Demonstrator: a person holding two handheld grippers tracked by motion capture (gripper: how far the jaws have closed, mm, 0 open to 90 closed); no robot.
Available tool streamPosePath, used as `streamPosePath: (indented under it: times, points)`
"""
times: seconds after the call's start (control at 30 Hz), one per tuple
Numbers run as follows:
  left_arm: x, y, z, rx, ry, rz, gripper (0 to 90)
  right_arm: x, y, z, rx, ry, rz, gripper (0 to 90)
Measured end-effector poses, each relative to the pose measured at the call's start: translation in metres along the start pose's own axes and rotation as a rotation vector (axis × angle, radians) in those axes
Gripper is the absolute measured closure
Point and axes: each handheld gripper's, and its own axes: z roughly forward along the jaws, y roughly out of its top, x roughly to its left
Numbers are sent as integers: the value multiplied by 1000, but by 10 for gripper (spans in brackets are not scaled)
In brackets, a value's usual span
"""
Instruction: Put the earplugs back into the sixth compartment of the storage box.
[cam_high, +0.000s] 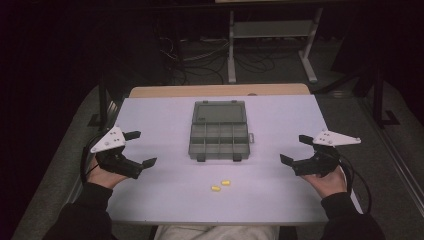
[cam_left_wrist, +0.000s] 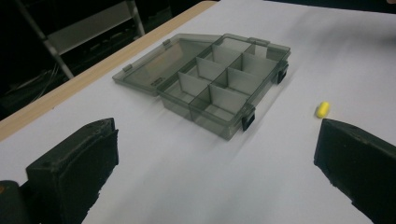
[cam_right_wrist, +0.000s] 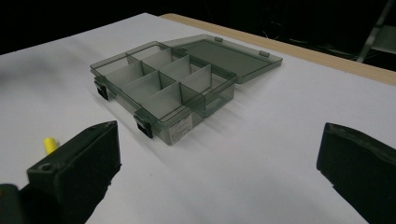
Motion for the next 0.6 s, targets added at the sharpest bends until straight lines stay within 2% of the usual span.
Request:
streamPosePath:
  times: [0.07, 0.1, 0.2, 0.33, 0.43, 0.6]
  points:
    - [0, 2, 2, 6, -7, 7, 0, 0, 0, 0, 1, -1, -1, 0]
    - [-2, 6, 6, 15, -25, 16, 0, 0, 0, 0, 2, -1, -2, 0]
    - [-5, 11, 13, 27, -45, 30, 0, 0, 0, 1, 4, 1, -3, 0]
    - [-8, 15, 23, 54, -57, 51, 0, 1, 0, 1, 4, 7, -8, 0]
    - [-9, 16, 27, 60, -64, 52, 0, 2, 0, 1, 5, 13, -10, 0]
    - [-13, 20, 39, 81, -98, 65, 0, 2, 0, 2, 12, 17, -12, 0]
